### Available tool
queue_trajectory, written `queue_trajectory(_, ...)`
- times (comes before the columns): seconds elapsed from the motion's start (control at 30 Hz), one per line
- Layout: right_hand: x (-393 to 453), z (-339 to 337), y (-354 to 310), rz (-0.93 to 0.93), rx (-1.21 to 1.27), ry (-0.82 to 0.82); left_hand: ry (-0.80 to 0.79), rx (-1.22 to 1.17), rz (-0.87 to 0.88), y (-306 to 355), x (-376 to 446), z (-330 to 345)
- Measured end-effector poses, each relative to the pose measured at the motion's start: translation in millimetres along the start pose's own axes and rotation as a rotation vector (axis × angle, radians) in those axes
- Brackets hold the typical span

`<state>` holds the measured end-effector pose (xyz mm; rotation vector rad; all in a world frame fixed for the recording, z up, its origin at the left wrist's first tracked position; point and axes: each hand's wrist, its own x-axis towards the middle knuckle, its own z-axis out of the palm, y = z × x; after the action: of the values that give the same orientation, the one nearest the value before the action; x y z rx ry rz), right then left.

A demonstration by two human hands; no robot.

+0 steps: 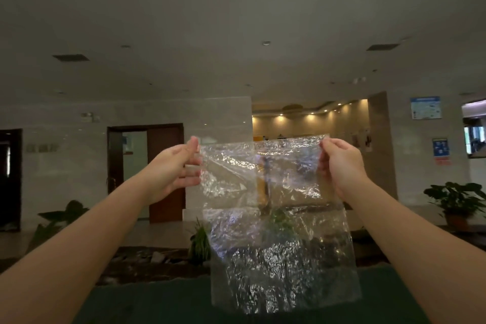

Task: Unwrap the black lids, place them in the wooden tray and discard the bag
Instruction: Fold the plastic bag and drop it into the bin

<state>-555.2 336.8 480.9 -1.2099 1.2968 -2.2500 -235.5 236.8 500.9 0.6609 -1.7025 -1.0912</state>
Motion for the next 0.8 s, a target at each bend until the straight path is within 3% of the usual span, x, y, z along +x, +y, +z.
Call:
queue_trajectory(0.13, 0.0, 2.0, -2.9, -0.003, -0.017, 0.07, -0.045, 0.12, 0.028, -9.6, -8.2, 4.6)
queue_trajectory(0.3, 1.6, 3.5, -1.8, 0.092, 0.102, 0.149, -0.001, 0.094, 0.058, -16.2, -9.9, 4.0)
queue_trajectory(0.43, -0.1, 4.6, 1.2, 0.126, 0.052, 0.13, 0.001, 0.076, 0.065, -17.8, -11.8, 3.9)
queue_trajectory(0.5, -4.0, 2.4, 1.5, 0.052, -0.17, 0.121, 0.008, 0.076, 0.076, -16.8, -12.4, 3.3)
queue_trajectory(0.57, -11.8, 3.2, -1.5, -0.162, -0.496, 0.14, 0.007, 0.126, 0.09, -16.0, -11.8, 4.9)
queue_trajectory(0.67, -30.7, 24.1, -17.1, -0.472, -0.649, -0.097, -0.039, 0.25, 0.136, -14.2, -9.6, 14.8)
queue_trajectory(0.8, -52.0, 57.5, -30.4, -0.391, -0.623, -0.496, -0.135, 0.384, 0.211, -13.7, -7.2, 35.3)
